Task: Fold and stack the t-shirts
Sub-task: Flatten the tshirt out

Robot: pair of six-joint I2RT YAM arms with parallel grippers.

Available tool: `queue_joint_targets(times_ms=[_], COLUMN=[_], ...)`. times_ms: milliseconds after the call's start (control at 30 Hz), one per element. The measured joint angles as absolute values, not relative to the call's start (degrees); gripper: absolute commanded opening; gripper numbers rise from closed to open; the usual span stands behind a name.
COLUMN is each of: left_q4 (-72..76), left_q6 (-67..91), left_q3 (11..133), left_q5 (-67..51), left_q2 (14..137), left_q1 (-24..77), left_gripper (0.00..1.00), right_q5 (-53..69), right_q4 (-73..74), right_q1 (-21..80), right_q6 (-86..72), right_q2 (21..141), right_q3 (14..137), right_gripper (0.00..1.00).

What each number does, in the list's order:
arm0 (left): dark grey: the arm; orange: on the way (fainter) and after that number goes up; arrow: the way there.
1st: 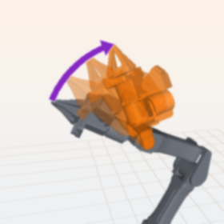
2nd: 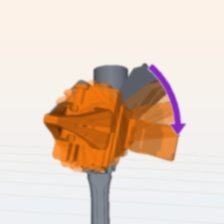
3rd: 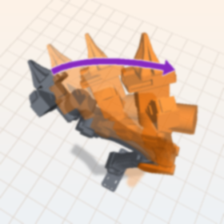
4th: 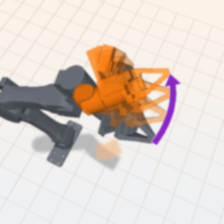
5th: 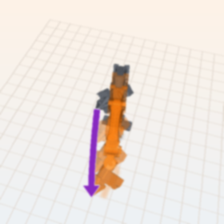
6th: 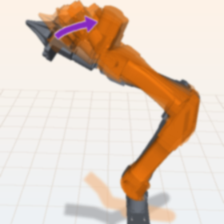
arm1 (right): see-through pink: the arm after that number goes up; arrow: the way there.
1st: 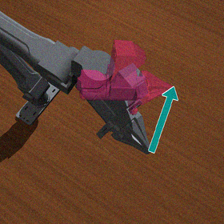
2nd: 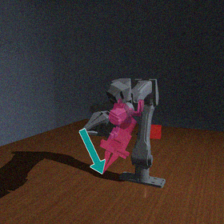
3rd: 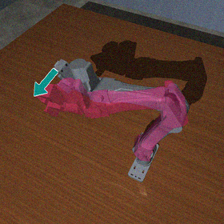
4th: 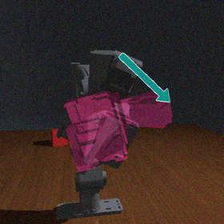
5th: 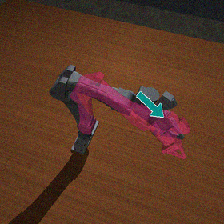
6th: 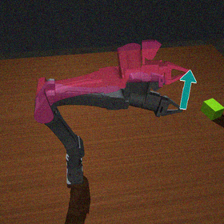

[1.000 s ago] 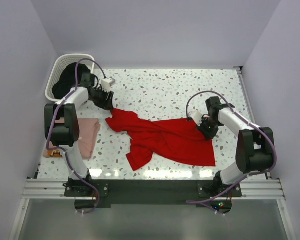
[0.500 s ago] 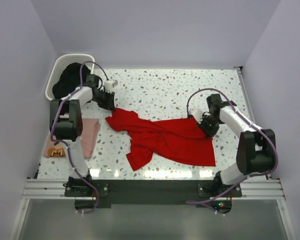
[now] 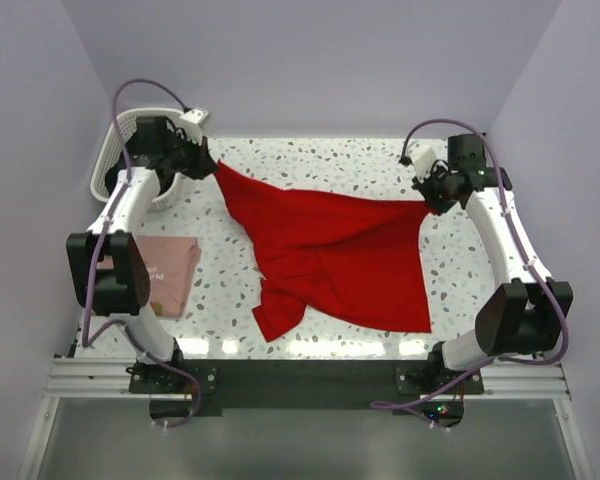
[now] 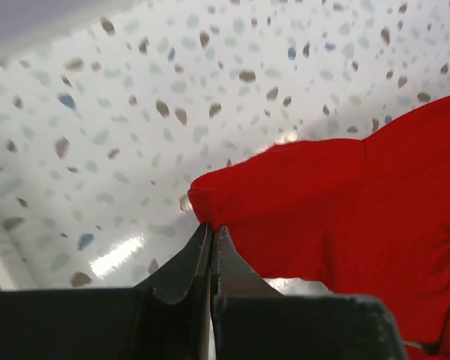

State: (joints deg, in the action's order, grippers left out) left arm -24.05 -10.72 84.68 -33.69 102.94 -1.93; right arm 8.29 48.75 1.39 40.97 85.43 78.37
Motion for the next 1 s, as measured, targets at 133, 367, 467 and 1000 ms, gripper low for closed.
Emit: queue_joint_targets(times_ms=[133, 367, 467, 1000], left_q4=[-18.87, -16.34, -16.47, -10.72], left_q6=[-10.04, -12.21, -12.32, -10.72], left_q3=[84.95, 83.61, 81.19, 106.39], left_q5=[-33.61, -32.53, -31.99, -13.04], left_q2=[94.35, 88.62, 87.77, 85.30], left_q1=[-1.69, 2.55, 3.01, 5.32], left_gripper=[0.00, 0.00, 0.00, 0.00], right_q5=[7.75, 7.09, 6.50, -3.20], right_q4=[46.65, 46.04, 46.02, 37.19], right_q1=[1.34, 1.37, 1.37, 1.39], right_q6=[38.41, 36.95, 36.99, 32.23], right_q2=[84.77, 84.60, 84.44, 85.69], right_q3=[83.92, 86.98, 86.04, 117.78], right_gripper=[0.00, 0.00, 0.00, 0.00])
